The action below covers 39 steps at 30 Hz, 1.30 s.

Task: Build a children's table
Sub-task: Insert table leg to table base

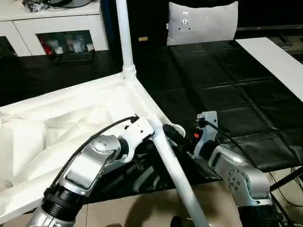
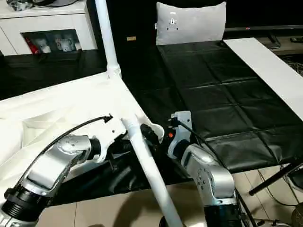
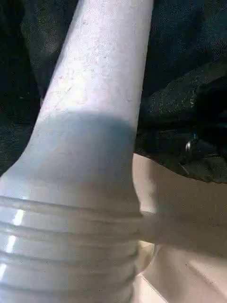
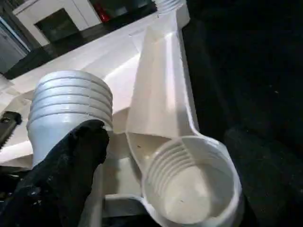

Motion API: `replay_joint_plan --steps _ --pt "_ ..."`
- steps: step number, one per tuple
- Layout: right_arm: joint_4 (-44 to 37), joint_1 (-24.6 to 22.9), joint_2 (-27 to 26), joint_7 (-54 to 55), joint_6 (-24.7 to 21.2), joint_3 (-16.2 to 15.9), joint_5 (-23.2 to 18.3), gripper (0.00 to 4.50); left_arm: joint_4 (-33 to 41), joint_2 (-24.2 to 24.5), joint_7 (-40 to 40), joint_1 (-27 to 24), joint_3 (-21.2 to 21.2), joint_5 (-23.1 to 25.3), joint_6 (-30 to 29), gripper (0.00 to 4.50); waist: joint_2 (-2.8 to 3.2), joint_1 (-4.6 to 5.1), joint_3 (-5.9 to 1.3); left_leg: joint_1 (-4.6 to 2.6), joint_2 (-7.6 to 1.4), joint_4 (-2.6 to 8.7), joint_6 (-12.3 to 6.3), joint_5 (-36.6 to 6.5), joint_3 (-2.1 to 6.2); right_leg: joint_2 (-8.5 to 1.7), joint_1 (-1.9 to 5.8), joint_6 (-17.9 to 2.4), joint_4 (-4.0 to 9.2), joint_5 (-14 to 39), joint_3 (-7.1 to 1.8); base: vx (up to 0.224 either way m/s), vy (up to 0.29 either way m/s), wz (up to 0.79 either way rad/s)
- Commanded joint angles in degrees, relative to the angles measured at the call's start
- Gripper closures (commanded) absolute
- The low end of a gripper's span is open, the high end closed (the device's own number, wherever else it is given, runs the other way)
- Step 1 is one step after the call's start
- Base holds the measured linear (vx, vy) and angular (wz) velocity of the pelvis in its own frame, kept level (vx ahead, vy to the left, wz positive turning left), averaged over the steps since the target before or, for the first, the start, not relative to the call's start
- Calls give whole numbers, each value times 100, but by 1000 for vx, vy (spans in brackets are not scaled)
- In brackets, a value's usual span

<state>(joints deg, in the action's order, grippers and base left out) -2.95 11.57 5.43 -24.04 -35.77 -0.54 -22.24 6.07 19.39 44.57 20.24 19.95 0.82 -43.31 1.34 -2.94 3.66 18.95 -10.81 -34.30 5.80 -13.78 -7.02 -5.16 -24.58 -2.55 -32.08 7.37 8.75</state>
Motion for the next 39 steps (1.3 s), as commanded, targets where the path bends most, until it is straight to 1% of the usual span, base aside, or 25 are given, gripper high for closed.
replay_joint_plan --steps 1,4,5,6,8,9,10,11,12,13,14,17,18,19,21,22,23,25,27,28,30,32,34,38,39 --pt "-140 57 -22 -13 7 -22 -80 7 -128 29 -169 -100 57 70 -164 450 -24 -10 -402 156 -63 377 -397 -289 -90 -281 491 -67 468 2531 -266 0 0 0" --pt "-164 115 31 -84 -21 -8 -133 7 -130 36 -174 -104 63 67 -170 450 -23 -4 -404 159 -62 375 -397 -303 -85 -281 492 -48 469 2542 -265 0 0 0" --pt "-228 130 102 -181 -106 -17 -197 7 -124 36 -183 -104 62 56 -179 450 -34 -2 -410 159 -64 373 -398 -288 -85 -281 495 -53 465 2523 -266 0 0 0" --pt "-414 117 260 -398 -316 -65 -338 7 -115 44 -198 -100 67 43 -189 450 -43 -5 -408 161 -61 370 -424 -289 -84 -275 504 -53 458 2504 -265 0 0 0" --pt "-470 109 303 -455 -383 -79 -378 7 -113 48 -205 -98 69 39 -192 450 -42 -13 -407 169 -65 365 -457 -234 -83 -269 508 -29 449 2445 -270 0 0 0" --pt "-697 44 567 -652 -753 -220 -453 7 -127 62 -217 -96 62 35 -187 450 -59 -15 -412 176 -57 359 -467 -190 -85 -269 512 -19 447 2430 -270 0 0 0" --pt "-697 44 567 -652 -753 -220 -453 7 -127 62 -217 -96 62 35 -187 450 -52 -21 -413 169 -54 358 -468 -168 -83 -260 513 -21 446 2419 -268 0 0 0" --pt "-773 20 665 -718 -876 -275 -480 7 -131 67 -222 -97 60 34 -186 450 -53 -17 -413 177 -56 356 -478 -164 -87 -269 508 -19 450 2444 -269 0 0 0" --pt "-959 -82 1015 -932 -1077 -530 -411 7 -137 72 -235 -105 52 32 -187 450 -62 -20 -418 170 -53 349 -479 -171 -88 -263 507 -14 459 2471 -261 0 0 0" --pt "-959 -82 1015 -932 -1077 -530 -411 7 -137 72 -235 -105 52 32 -187 450 -64 -27 -413 172 -52 346 -473 -179 -87 -255 514 3 459 2476 -259 0 0 0" --pt "-1013 -121 1105 -977 -1190 -577 -438 7 -140 74 -243 -107 52 34 -185 450 -67 -31 -415 186 -43 344 -472 -192 -91 -263 515 43 468 2534 -259 0 0 0" --pt "-1015 -169 1254 -915 -1504 -663 -418 7 -146 72 -259 -105 57 31 -191 450 -78 -24 -409 184 -29 337 -448 -280 -96 -256 503 114 505 2707 -235 0 0 0" --pt "-968 -179 1274 -844 -1626 -694 -380 22 -146 70 -265 -103 56 29 -193 450 -80 -21 -413 183 -19 333 -429 -288 -93 -251 497 188 522 2777 -224 0 0 0" --pt "-933 -182 1265 -779 -1672 -699 -342 22 -146 70 -266 -102 56 28 -192 450 -80 -21 -413 183 -19 333 -429 -288 -93 -251 497 188 522 2777 -224 0 0 0" --pt "-774 -148 1136 -498 -1919 -579 -321 43 -154 68 -277 -94 51 26 -188 450 -74 -7 -418 168 -18 331 -389 -363 -90 -244 478 228 547 2860 -202 0 0 0" --pt "-774 -148 1136 -498 -1919 -579 -321 43 -154 68 -277 -94 51 26 -188 450 -73 -2 -419 165 -22 336 -377 -390 -85 -244 480 234 549 2869 -196 0 0 0" --pt "-746 -134 1134 -459 -1972 -571 -339 66 -160 71 -285 -91 52 23 -182 450 -62 3 -425 153 -36 341 -359 -444 -77 -248 479 236 556 2853 -189 0 0 0" --pt "-738 -124 1156 -488 -2017 -582 -386 84 -164 82 -292 -87 56 13 -179 450 -56 26 -425 133 -67 356 -351 -553 -57 -257 489 181 558 2767 -181 0 0 0" --pt "-755 -115 1187 -524 -2084 -593 -422 99 -169 92 -300 -82 60 3 -177 450 -56 41 -420 127 -77 364 -345 -605 -44 -272 505 133 554 2737 -180 0 0 0" --pt "-755 -115 1187 -524 -2084 -593 -422 111 -169 92 -300 -82 60 3 -177 450 -57 44 -426 137 -80 368 -343 -588 -39 -277 520 120 549 2701 -181 0 0 0" --pt "-845 -140 1266 -619 -2248 -642 -495 134 -179 96 -317 -74 61 -1 -173 450 -58 48 -434 141 -97 373 -348 -492 -28 -288 538 25 516 2493 -202 0 0 0" --pt "-908 -181 1337 -671 -2386 -720 -530 143 -188 96 -328 -66 62 1 -163 450 -70 50 -436 146 -96 372 -356 -456 -33 -290 543 -17 507 2465 -210 0 0 0" --pt "-936 -209 1379 -688 -2460 -782 -540 165 -196 97 -333 -60 64 3 -153 450 -71 48 -431 145 -90 370 -350 -467 -36 -291 546 -25 518 2509 -210 0 0 0" --pt "-952 -233 1414 -687 -2517 -844 -526 188 -212 111 -338 -29 73 12 -113 450 -83 50 -432 161 -83 370 -327 -531 -34 -300 553 7 529 2622 -197 0 0 0" --pt "-955 -226 1431 -701 -2553 -840 -545 200 -231 125 -338 9 90 31 -40 450 -77 61 -420 145 -76 364 -317 -618 -39 -294 533 73 565 2752 -182 0 0 0"
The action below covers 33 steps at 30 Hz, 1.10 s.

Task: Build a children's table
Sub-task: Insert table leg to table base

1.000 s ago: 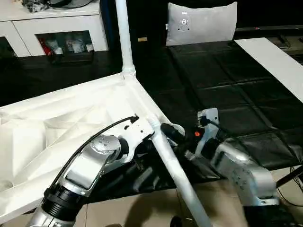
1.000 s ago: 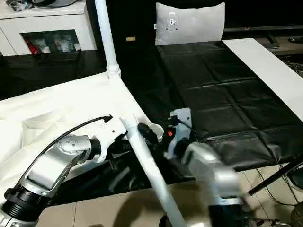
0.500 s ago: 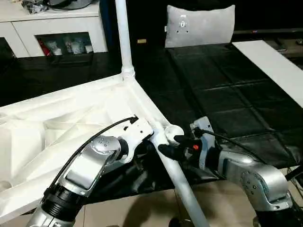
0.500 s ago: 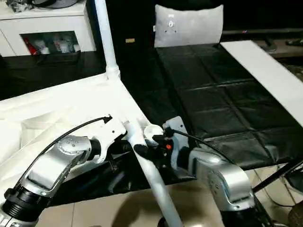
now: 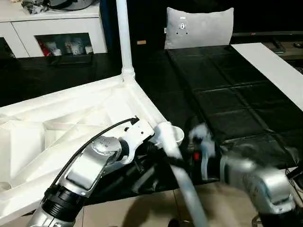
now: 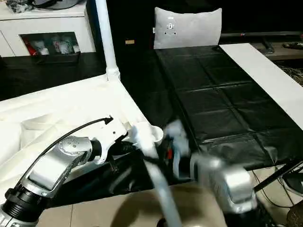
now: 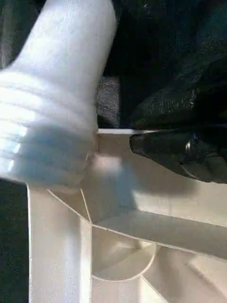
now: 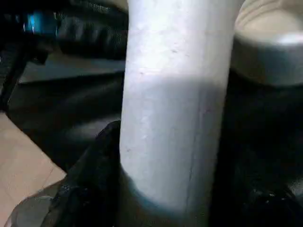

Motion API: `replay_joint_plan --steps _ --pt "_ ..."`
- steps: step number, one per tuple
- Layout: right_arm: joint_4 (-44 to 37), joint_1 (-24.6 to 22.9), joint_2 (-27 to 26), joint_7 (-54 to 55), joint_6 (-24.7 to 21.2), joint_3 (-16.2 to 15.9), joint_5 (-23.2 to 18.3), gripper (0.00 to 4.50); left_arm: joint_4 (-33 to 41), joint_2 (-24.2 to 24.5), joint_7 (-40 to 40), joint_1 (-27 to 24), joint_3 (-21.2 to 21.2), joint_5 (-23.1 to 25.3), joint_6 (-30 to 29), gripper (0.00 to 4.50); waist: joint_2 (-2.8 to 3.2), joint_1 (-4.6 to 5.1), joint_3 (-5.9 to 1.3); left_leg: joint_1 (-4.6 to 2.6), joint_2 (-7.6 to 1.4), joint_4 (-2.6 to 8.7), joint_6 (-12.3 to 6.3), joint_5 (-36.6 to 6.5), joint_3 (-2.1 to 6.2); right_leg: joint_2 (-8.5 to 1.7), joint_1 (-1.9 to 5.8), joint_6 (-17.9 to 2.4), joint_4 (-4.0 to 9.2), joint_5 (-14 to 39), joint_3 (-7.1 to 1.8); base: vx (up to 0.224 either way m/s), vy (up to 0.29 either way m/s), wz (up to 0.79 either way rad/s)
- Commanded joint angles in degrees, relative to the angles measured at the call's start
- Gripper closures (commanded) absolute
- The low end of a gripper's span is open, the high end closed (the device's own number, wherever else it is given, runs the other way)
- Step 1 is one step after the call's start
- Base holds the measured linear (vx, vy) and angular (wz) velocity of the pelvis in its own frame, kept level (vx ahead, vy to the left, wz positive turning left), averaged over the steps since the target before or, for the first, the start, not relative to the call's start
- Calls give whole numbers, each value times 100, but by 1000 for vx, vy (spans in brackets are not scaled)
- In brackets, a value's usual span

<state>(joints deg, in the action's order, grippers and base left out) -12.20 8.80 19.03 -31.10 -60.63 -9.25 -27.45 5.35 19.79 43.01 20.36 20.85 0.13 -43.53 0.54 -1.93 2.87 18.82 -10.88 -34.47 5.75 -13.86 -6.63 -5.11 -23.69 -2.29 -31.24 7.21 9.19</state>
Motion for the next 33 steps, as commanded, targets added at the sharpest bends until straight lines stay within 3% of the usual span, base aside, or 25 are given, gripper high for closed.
replay_joint_plan --steps 1,6,11,12,14,16,17,18,20,21,22,23,24,25,27,31,33 --pt "-34 51 77 -1 -78 33 -32 200 -164 89 -182 7 6 107 7 450 7 -38 -343 148 -62 377 -302 -654 -78 -299 441 87 495 2845 -217 0 0 0" --pt "23 62 46 23 -80 139 -55 257 -208 127 -167 66 41 150 97 450 9 -37 -348 155 -66 374 -288 -674 -70 -299 439 148 505 2866 -205 0 0 0" --pt "49 159 -100 -16 -11 458 -272 265 -350 176 -255 181 -11 247 298 450 11 -37 -357 158 -58 370 -314 -667 -72 -296 438 138 507 2834 -197 0 0 0" --pt "52 300 -281 -29 -21 865 -601 267 -361 211 -130 253 -129 117 418 407 21 -44 -364 154 -57 368 -309 -654 -68 -300 443 142 505 2821 -191 0 0 0" --pt "55 336 -327 -29 -31 968 -687 267 -360 219 -100 269 -157 86 445 396 19 -38 -385 170 -70 377 -316 -586 -54 -309 462 87 463 2682 -196 0 0 0" --pt "85 486 -497 -15 -91 1351 -1010 267 -358 248 33 329 -261 -49 527 376 34 -47 -387 143 -82 372 -325 -471 -67 -315 443 -29 443 2511 -220 0 0 0" --pt "85 486 -497 -15 -91 1351 -1010 267 -358 248 33 329 -261 -49 527 361 34 -47 -387 143 -82 372 -325 -471 -67 -315 443 -29 443 2511 -220 0 0 0" --pt "112 620 -606 -9 -97 1611 -1275 267 -375 283 104 362 -346 -119 632 352 28 -57 -402 156 -106 376 -342 -311 -62 -320 450 -152 397 2257 -242 0 0 0" --pt "351 1130 -1001 225 431 2390 -1899 268 -439 324 237 470 -835 -479 878 348 17 -61 -428 176 -102 371 -377 -155 -61 -349 458 -292 351 2048 -260 0 0 0" --pt "359 1147 -1013 233 452 2413 -1913 268 -442 325 241 474 -850 -491 886 330 24 -58 -458 199 -101 363 -361 -51 -58 -349 475 -352 299 1969 -250 0 0 0" --pt "399 1235 -1078 270 665 2505 -1935 268 -441 301 246 500 -993 -602 916 316 41 -84 -430 136 -112 357 -358 -8 -83 -321 410 -375 317 1944 -262 0 0 0" --pt "401 1240 -1082 273 681 2508 -1932 268 -440 297 246 503 -1004 -612 915 308 41 -84 -430 136 -112 357 -358 -8 -83 -321 410 -375 317 1944 -262 0 0 0" --pt "448 1377 -1226 380 1061 2618 -1888 268 -400 161 239 569 -1298 -911 847 306 43 -111 -408 110 -107 364 -317 -89 -108 -323 408 -358 333 2110 -262 0 0 0" --pt "486 1468 -1320 465 1305 2674 -1824 268 -331 40 256 603 -1474 -1149 744 305 33 -136 -427 131 -110 369 -278 -35 -117 -351 433 -378 307 2107 -271 0 0 0" --pt "637 1728 -1593 731 1600 2899 -1825 268 -114 -290 305 652 -1782 -1708 482 285 47 -173 -434 123 -144 374 -242 73 -102 -354 415 -473 266 1944 -285 0 0 0" --pt "834 1988 -1810 873 1979 2973 -1739 268 96 -509 470 596 -1691 -2068 374 244 30 -208 -438 137 -144 387 -262 41 -103 -351 431 -547 238 1827 -305 0 0 0" --pt "994 2168 -1968 1011 2314 3031 -1730 268 171 -556 602 523 -1455 -2096 348 222 17 -206 -417 135 -116 400 -266 -78 -126 -355 423 -442 285 2091 -306 0 0 0"
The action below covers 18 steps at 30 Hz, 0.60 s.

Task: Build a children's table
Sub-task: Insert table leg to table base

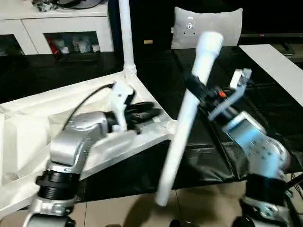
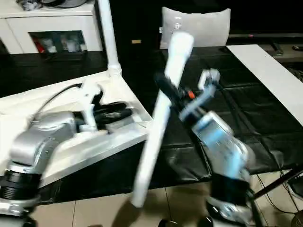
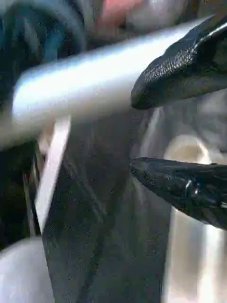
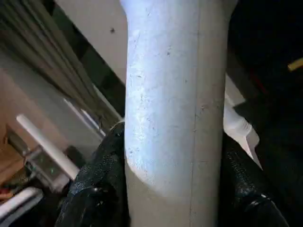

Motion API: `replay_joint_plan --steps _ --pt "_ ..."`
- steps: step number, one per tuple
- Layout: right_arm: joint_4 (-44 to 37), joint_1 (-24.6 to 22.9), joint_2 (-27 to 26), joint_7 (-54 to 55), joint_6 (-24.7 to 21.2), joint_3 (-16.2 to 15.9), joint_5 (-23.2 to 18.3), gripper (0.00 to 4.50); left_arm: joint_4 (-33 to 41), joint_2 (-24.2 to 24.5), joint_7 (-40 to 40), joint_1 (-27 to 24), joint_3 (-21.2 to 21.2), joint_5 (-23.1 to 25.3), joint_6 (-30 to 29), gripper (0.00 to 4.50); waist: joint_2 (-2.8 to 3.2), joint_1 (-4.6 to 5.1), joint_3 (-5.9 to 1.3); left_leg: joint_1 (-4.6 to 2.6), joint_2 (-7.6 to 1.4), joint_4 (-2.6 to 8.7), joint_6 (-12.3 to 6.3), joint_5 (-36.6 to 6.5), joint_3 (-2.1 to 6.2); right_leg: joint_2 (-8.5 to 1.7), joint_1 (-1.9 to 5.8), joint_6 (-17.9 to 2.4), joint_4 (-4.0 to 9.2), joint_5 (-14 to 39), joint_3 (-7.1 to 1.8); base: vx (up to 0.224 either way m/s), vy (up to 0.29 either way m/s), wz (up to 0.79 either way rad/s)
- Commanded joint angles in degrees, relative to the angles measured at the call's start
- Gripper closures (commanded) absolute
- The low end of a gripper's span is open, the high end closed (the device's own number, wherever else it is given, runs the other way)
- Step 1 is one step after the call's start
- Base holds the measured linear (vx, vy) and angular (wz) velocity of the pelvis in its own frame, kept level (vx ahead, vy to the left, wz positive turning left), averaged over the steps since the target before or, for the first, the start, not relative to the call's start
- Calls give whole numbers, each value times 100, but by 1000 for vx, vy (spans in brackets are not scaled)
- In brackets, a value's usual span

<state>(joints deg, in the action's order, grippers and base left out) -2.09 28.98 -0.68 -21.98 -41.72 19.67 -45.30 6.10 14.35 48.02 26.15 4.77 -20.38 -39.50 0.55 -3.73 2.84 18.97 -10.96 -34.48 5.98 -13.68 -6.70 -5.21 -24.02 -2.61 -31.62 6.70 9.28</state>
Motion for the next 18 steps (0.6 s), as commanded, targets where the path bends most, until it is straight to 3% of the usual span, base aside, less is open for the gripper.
replay_joint_plan --steps 1,4,9,13,18 --pt "49 244 -65 135 488 180 -33 268 56 15 117 -94 370 125 -23 222 7 -12 -401 123 -85 399 -292 -190 -130 -325 458 -310 368 2338 -303 0 0 0" --pt "118 362 -155 161 649 166 -32 268 -11 14 83 -147 574 220 -122 192 1 8 -386 96 -62 400 -248 -399 -146 -310 435 -16 449 2794 -270 0 0 0" --pt "198 466 -289 209 824 233 -101 268 8 89 87 -213 742 181 -220 149 2 67 -378 122 -51 406 -243 -591 -125 -291 435 172 494 3013 -221 0 0 0" --pt "295 529 -347 244 1047 254 -128 268 141 -72 87 -262 607 -192 -475 116 -3 68 -390 126 -55 398 -240 -497 -131 -288 436 131 481 2883 -225 0 0 0" --pt "333 575 -373 245 1136 262 -173 268 -82 87 -126 -255 855 231 -261 89 5 53 -409 132 -81 413 -283 -307 -111 -282 447 52 410 2527 -258 0 0 0"
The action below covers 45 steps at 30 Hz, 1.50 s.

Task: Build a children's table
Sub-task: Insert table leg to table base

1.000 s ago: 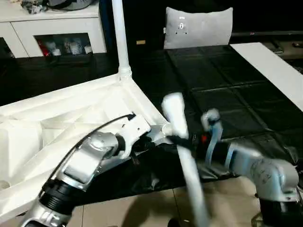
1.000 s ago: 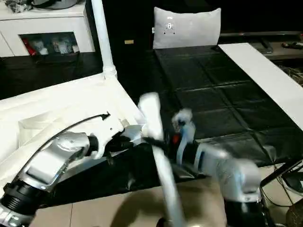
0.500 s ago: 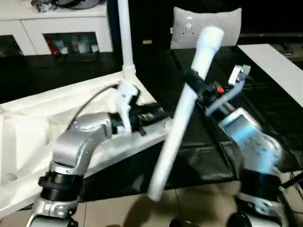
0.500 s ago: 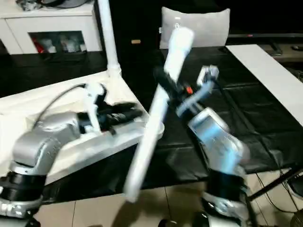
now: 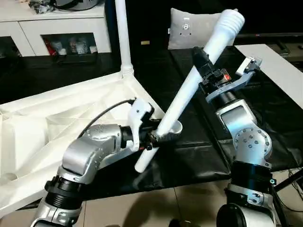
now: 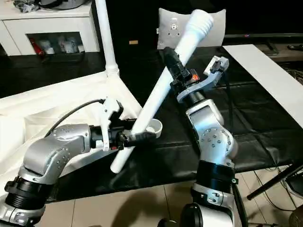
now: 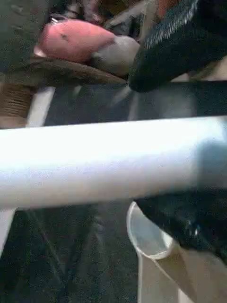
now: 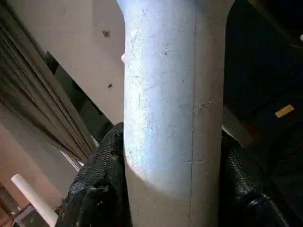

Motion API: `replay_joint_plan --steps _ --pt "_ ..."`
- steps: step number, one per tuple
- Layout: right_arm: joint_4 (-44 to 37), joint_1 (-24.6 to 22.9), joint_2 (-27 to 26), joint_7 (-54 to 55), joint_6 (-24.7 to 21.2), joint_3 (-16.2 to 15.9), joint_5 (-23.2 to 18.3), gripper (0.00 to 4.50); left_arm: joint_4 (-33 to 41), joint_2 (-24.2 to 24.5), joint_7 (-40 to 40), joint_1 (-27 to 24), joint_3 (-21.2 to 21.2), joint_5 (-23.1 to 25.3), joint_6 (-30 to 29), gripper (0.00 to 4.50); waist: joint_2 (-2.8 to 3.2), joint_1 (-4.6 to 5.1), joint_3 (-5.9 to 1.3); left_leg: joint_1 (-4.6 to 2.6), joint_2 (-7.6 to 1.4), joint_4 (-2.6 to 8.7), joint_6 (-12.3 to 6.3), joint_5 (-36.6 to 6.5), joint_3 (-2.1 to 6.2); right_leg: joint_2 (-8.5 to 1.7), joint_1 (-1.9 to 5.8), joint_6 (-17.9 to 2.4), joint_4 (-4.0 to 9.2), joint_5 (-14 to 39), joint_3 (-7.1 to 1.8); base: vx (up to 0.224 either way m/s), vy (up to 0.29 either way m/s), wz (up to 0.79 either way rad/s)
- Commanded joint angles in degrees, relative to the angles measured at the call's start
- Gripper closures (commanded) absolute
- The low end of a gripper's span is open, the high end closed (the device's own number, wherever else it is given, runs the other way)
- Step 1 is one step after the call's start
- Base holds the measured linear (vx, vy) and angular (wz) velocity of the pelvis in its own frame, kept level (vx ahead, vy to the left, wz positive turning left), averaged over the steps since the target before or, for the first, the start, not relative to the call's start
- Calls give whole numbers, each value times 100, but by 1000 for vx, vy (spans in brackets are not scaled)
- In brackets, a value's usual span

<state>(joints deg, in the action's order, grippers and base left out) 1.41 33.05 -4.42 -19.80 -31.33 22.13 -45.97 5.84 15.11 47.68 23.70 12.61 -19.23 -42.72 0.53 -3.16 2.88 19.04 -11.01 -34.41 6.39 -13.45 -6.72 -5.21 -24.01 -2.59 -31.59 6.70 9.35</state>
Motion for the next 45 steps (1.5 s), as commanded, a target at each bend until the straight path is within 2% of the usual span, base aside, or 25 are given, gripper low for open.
replay_joint_plan --steps 1,7,15,20,21,30,37,39,41,43,45 --pt "-13 174 -1 35 103 24 -109 268 -84 4 -125 1 47 120 73 88 5 -10 -414 129 -67 402 -328 -284 -119 -284 451 30 403 2487 -269 0 0 0" --pt "44 201 15 75 175 43 -119 268 -143 46 -223 57 -42 161 140 151 14 -18 -419 130 -77 405 -315 -186 -120 -289 458 -53 376 2358 -285 0 0 0" --pt "139 226 45 152 326 62 -158 268 -296 73 -396 90 -138 248 397 215 10 -20 -410 124 -70 407 -305 -299 -124 -291 453 18 410 2542 -273 0 0 0" --pt "177 233 66 178 373 53 -169 268 -373 122 -512 125 -197 301 416 258 14 -28 -419 127 -69 405 -307 -231 -120 -289 457 -17 384 2430 -279 0 0 0" --pt "204 241 77 181 402 55 -173 268 -407 143 -523 150 -216 290 411 282 16 -27 -416 122 -73 405 -315 -230 -122 -287 453 -36 385 2414 -280 0 0 0" --pt "279 269 125 198 476 54 -170 268 -429 314 -400 228 -316 225 517 296 22 -26 -422 124 -75 406 -302 -228 -118 -295 462 -91 365 2359 -286 0 0 0" --pt "400 240 245 201 598 -50 18 268 -430 548 -274 348 -295 236 534 296 30 -31 -421 118 -82 407 -278 -187 -119 -297 464 -172 337 2241 -302 0 0 0" --pt "444 224 282 194 618 -52 41 212 -480 609 -286 386 -304 253 564 296 24 -33 -419 116 -67 406 -284 -210 -125 -292 464 -145 347 2310 -301 0 0 0" --pt "460 196 310 176 622 -57 67 198 -516 663 -295 405 -318 289 581 296 26 -36 -419 114 -81 409 -263 -209 -117 -297 465 -144 339 2314 -301 0 0 0" --pt "490 151 369 164 647 -75 143 163 -550 721 -308 444 -369 296 555 296 24 -32 -419 120 -69 401 -260 -196 -124 -287 466 -144 334 2267 -302 0 0 0" --pt "524 61 506 109 663 -120 268 156 -605 826 -279 500 -399 323 560 296 24 -36 -422 120 -58 397 -265 -168 -125 -280 473 -110 337 2289 -295 0 0 0"
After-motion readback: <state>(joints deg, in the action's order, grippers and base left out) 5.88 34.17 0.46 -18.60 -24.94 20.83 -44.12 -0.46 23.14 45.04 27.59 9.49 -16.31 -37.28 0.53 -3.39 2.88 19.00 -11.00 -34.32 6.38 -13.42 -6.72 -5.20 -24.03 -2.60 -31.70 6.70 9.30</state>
